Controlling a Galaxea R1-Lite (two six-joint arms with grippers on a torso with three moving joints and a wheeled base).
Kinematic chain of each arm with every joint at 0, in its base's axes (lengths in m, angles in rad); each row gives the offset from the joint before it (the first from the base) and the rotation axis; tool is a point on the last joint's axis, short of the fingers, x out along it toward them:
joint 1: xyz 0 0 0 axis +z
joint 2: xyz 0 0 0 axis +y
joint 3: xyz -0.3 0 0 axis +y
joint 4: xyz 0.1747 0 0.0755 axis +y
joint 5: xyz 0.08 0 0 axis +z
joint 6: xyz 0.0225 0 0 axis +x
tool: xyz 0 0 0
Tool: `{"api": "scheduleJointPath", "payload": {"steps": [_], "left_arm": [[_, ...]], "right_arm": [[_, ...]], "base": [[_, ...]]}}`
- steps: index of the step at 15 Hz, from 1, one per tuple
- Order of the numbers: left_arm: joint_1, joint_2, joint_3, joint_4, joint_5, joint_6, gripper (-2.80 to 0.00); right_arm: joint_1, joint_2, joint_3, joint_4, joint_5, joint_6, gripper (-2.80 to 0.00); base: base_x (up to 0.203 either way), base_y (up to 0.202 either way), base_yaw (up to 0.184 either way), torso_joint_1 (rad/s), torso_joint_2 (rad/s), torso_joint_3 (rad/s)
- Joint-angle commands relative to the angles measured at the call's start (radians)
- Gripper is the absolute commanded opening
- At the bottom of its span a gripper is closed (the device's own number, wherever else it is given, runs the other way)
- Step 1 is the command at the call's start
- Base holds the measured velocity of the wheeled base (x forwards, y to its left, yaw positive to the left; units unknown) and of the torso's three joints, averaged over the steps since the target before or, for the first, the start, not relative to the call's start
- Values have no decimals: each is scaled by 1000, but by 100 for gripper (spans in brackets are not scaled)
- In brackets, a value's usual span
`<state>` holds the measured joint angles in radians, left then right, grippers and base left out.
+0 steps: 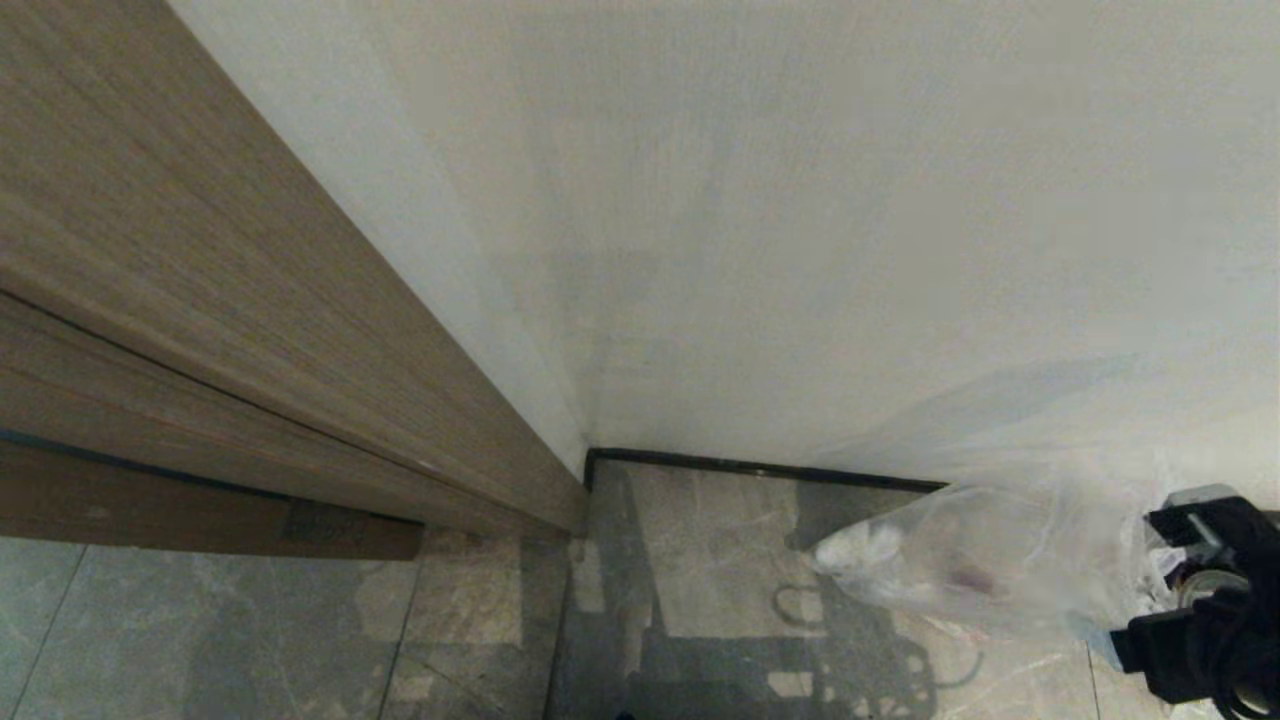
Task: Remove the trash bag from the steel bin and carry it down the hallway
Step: Put the trash bag at the door
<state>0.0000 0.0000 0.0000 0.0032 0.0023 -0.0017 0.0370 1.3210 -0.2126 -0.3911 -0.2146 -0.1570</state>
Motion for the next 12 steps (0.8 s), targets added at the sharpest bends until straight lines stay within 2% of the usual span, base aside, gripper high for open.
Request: {"api": "scheduleJointPath", "payload": {"steps": [1, 4, 6, 9, 12], "left_arm": [[0, -1, 0, 0, 0, 0, -280], [0, 0, 0, 0, -1, 0, -280], [0, -1, 0, 0, -1, 0, -280], [0, 0, 0, 0, -1, 0, -280], [0, 0, -1, 0, 1, 0, -280]], "right_arm": [[3, -4, -33, 171, -6, -5, 0], [5, 21, -213, 176, -7, 29, 0], [5, -18, -176, 164, -7, 36, 0], [3, -177, -135, 157, -9, 40, 0], [2, -268, -155, 154, -10, 45, 0]], "base": [[0, 0, 0, 0, 0, 0], [0, 0, 0, 0, 0, 0], [0, 0, 0, 0, 0, 0], [0, 0, 0, 0, 0, 0], [0, 0, 0, 0, 0, 0]]}}
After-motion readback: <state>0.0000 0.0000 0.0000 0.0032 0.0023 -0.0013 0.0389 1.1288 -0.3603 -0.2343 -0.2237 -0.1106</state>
